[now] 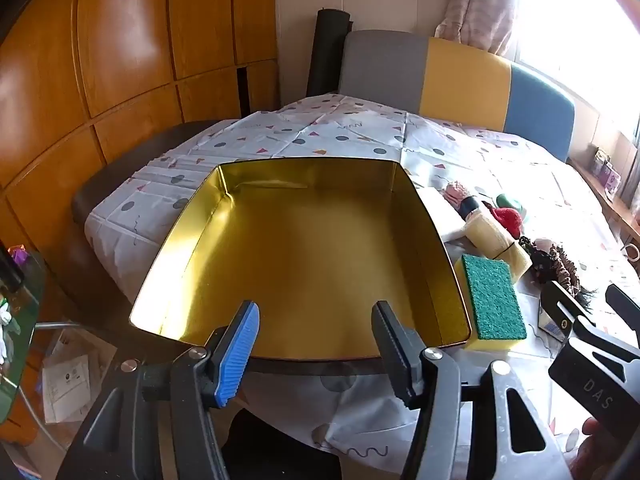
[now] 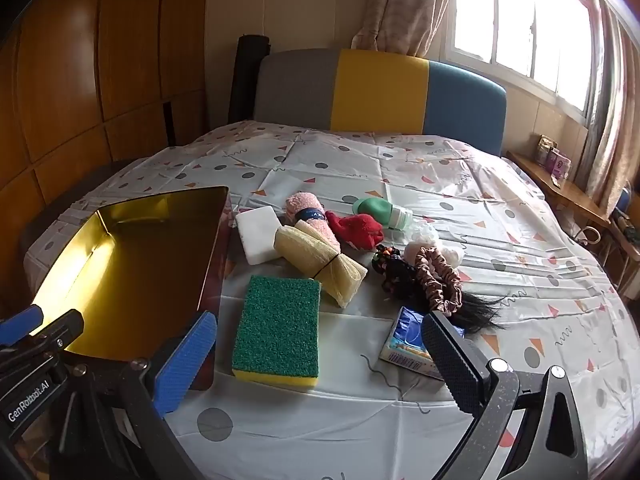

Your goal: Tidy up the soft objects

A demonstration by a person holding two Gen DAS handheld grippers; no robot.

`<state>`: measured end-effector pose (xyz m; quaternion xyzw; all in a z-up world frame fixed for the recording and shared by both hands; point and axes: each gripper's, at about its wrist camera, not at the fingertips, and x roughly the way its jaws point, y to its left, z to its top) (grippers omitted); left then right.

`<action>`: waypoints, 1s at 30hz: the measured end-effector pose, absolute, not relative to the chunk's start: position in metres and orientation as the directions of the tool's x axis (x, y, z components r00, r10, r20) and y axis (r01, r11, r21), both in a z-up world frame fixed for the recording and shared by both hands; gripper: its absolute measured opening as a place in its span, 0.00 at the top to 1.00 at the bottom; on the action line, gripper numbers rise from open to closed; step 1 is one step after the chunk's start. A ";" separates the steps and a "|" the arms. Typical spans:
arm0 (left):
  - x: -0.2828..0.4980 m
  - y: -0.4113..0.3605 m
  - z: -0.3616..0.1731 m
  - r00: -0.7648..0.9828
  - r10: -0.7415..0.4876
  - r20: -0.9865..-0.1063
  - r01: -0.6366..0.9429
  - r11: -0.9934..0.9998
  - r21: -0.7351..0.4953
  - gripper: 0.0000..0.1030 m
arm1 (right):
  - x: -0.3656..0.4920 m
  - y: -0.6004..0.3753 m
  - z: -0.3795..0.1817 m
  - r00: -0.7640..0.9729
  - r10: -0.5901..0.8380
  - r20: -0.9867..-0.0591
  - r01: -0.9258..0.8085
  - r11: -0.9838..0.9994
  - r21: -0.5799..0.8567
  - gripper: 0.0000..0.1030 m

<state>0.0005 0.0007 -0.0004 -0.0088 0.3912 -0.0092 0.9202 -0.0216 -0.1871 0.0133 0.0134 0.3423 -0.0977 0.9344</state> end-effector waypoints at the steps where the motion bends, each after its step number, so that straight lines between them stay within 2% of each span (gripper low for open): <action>1: 0.000 0.001 0.000 0.694 -0.022 -0.719 0.011 1.000 -0.020 0.43 | -0.022 -0.186 0.013 0.749 -0.179 -0.638 0.193 0.980 -0.049 0.00; 30: -0.009 0.002 0.006 0.714 -0.001 -0.700 0.000 1.000 -0.001 0.42 | -0.026 -0.174 0.019 0.766 -0.157 -0.623 0.164 0.985 -0.046 0.00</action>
